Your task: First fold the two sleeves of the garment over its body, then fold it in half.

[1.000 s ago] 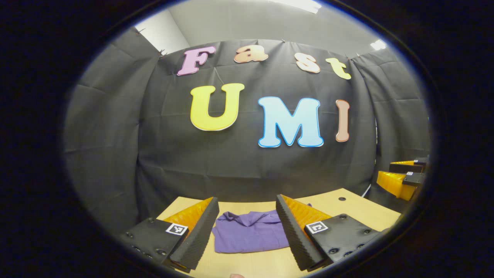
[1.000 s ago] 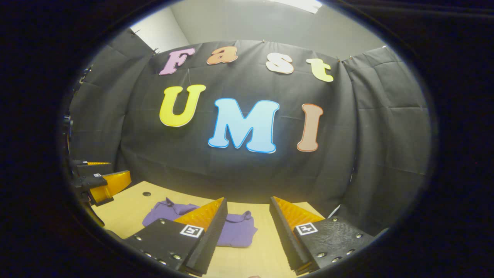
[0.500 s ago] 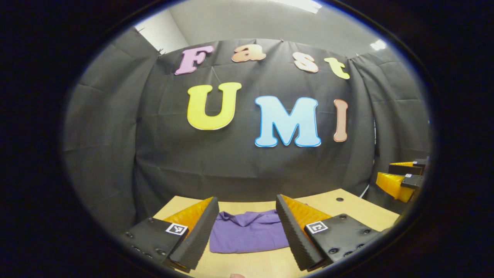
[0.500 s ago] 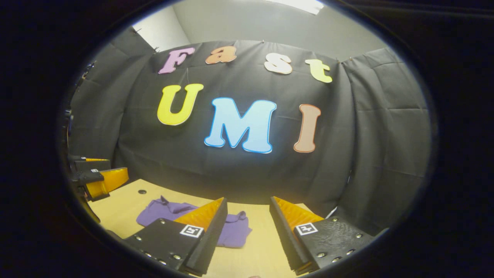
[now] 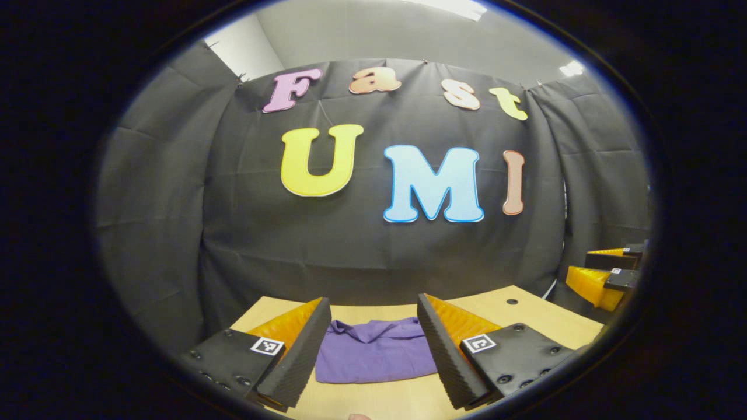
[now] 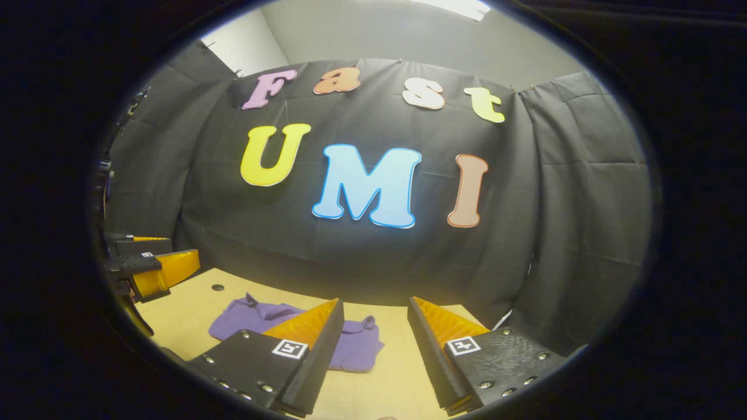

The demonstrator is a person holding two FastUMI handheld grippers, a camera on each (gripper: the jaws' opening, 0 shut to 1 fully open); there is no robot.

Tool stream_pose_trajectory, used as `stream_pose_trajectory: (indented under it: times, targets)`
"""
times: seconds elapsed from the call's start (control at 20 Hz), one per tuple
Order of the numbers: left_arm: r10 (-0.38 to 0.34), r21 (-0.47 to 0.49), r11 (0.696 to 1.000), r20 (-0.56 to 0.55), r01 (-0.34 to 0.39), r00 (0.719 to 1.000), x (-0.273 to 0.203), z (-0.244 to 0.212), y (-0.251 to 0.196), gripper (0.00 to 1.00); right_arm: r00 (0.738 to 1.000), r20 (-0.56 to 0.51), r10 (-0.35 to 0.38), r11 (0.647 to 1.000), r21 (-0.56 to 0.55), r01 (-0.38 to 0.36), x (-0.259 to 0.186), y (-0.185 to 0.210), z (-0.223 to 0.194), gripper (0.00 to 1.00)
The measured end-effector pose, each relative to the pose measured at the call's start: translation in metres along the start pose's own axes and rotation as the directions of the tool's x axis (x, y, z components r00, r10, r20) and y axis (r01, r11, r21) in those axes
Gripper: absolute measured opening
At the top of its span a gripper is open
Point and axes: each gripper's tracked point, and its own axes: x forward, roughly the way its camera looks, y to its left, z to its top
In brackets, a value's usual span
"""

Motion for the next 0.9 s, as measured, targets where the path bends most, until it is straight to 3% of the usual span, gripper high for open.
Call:
stream_pose_trajectory:
  times: [0.45,0.65,0.8,0.9]
  targets:
    - [0.035,0.017,0.999,0.017,-0.036,0.999,-0.019,0.009,0.011,0.94,0.998,0.058,0.038,0.999,0.002,-0.038,0.002,0.011,0.016,0.72]
    - [0.016,0.03,0.999,0.054,-0.018,0.998,-0.027,0.026,0.001,0.95,0.995,0.081,0.062,0.998,-0.013,-0.061,0.008,0.018,0.03,0.72]
    - [0.006,0.002,1.0,0.058,-0.006,0.998,-0.032,0.031,-0.006,0.95,0.993,0.084,0.077,0.996,-0.043,-0.073,0.013,0.02,0.033,0.68]
    - [0.014,-0.014,1.0,0.052,-0.014,0.999,-0.033,0.032,-0.005,0.95,0.992,0.087,0.092,0.995,-0.036,-0.09,0.015,0.024,0.036,0.72]
